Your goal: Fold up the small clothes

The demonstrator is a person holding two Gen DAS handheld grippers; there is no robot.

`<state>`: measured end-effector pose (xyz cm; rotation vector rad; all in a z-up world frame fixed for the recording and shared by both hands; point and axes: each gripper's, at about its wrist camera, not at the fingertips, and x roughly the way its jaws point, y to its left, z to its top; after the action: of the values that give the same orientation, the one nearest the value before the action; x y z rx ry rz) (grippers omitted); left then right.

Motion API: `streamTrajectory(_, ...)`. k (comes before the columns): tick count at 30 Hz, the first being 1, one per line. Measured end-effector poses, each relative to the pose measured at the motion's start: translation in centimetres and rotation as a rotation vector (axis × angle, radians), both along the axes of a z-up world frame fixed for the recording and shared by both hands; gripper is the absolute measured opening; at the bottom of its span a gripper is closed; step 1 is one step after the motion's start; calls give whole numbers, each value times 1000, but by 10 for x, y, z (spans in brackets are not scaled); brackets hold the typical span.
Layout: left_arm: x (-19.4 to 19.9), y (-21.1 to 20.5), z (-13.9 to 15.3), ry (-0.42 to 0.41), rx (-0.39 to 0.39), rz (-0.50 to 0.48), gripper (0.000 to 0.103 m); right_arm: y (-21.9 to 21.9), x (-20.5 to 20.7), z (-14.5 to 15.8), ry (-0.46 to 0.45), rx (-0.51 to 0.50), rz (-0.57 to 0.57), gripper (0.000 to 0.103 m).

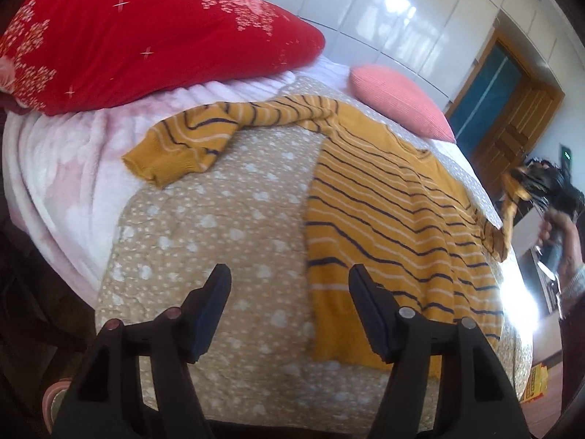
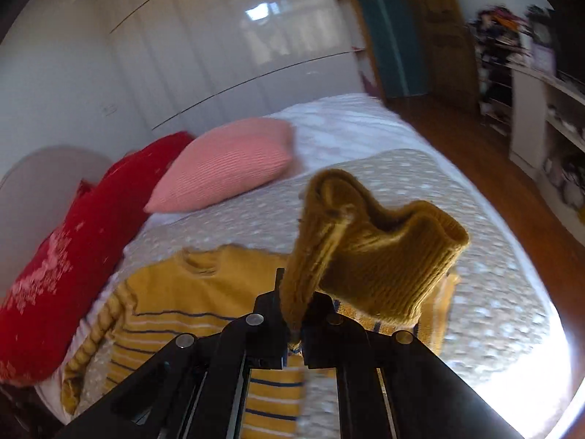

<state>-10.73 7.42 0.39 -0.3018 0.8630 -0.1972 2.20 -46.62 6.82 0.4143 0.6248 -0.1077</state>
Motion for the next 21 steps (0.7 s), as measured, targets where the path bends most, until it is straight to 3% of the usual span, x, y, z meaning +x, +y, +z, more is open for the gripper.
streamTrajectory(6, -2, 33, -11, 15, 4, 57, 67, 170, 116, -58, 130, -71, 282, 6)
streamTrajectory(11, -5, 54, -22, 27, 5, 90, 67, 250, 152, -119, 252, -194, 409, 9)
streamTrajectory(16, -1, 65, -35, 56, -32, 107, 67, 296, 148, -127, 237, -351, 536, 59)
streamTrajectory(19, -3, 63, -36, 59, -39, 108, 67, 313, 136, -116, 208, -356, 640, 61)
streamTrajectory(21, -5, 62, -35, 54, -38, 109, 67, 309, 127, -100, 171, -275, 679, 61)
